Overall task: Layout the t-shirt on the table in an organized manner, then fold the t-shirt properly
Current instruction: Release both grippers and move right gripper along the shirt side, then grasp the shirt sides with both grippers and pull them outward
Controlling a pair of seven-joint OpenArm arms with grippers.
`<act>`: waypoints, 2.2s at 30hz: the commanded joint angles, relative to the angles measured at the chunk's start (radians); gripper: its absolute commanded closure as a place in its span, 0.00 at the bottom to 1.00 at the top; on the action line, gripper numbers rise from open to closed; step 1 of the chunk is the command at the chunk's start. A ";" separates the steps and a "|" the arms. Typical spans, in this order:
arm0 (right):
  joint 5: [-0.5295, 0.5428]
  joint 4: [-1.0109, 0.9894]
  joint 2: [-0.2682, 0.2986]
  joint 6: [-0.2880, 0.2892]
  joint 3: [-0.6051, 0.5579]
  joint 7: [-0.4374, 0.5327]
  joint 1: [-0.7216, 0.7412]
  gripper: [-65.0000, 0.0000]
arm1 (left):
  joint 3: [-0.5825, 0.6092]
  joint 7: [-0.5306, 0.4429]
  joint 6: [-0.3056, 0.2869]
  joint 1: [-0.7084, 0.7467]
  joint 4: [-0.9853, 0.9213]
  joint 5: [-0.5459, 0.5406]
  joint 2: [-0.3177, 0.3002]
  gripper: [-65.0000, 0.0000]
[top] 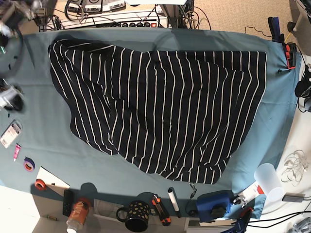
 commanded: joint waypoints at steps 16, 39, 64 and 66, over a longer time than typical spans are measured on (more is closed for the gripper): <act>-0.129 -0.464 -0.091 -0.002 -0.476 0.196 0.391 0.62 | -0.007 -0.050 -0.003 -0.005 0.015 -0.023 -0.027 0.57; -0.557 -0.465 -0.220 -0.090 -0.472 0.365 0.394 1.00 | 0.610 -0.313 0.140 -0.339 0.015 0.494 -0.024 0.57; -0.559 -0.465 -0.008 -0.169 -0.472 0.443 0.430 1.00 | 0.863 -0.544 0.211 -0.401 -0.316 0.917 0.175 0.57; -0.559 -0.465 0.014 -0.178 -0.472 0.443 0.430 1.00 | 0.863 -0.545 0.211 -0.401 -0.316 0.917 0.175 0.57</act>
